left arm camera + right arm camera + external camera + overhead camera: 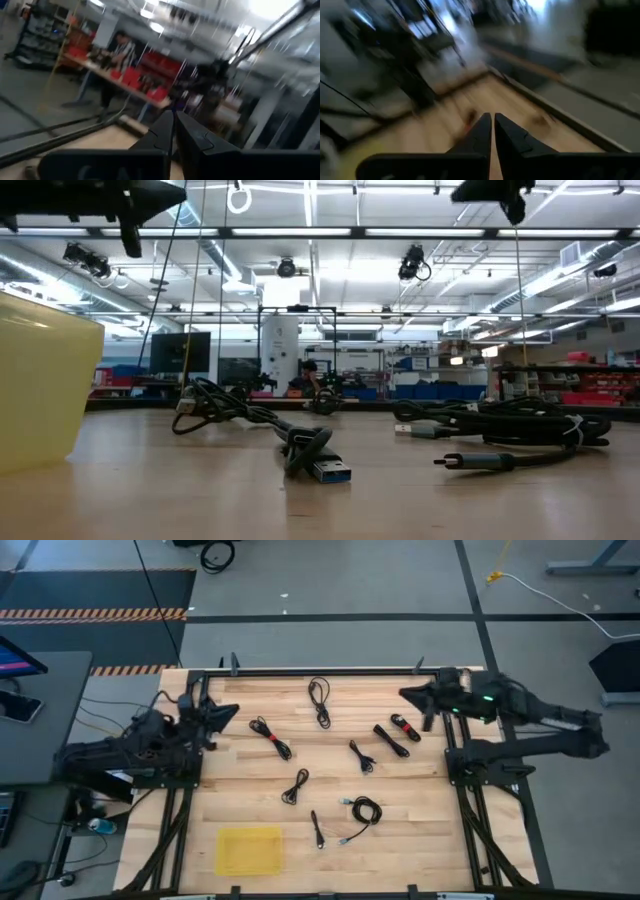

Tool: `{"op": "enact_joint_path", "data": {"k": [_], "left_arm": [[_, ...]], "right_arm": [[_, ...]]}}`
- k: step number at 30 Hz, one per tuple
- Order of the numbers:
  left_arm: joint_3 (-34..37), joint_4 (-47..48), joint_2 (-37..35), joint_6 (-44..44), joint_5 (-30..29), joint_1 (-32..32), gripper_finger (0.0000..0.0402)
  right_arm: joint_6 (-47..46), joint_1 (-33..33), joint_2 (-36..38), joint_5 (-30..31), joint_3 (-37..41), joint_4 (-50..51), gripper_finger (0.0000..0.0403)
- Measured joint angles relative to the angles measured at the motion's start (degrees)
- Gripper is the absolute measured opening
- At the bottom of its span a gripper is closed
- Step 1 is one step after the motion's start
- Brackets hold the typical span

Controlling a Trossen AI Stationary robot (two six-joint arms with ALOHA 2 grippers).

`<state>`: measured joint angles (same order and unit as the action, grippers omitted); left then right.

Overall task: Pick and place USB-C Cables
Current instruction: Put the black charger cable into the yellow bin

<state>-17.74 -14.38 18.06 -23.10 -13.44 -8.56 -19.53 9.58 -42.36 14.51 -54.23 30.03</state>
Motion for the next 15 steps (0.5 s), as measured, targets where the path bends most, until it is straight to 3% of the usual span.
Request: {"op": "enact_joint_path", "data": {"k": [6,15], "left_arm": [[-8.5,13.0,8.2,4.3,-2.0,0.0,0.0025],[-16.9,25.6,21.2,4.4,-2.0,0.0,0.0025]], "right_arm": [[-2.2,1.1,-12.4,2.2,-11.3,17.4,0.006],[1.2,1.1,-18.1,2.1,-14.5,16.2,0.0103]]}}
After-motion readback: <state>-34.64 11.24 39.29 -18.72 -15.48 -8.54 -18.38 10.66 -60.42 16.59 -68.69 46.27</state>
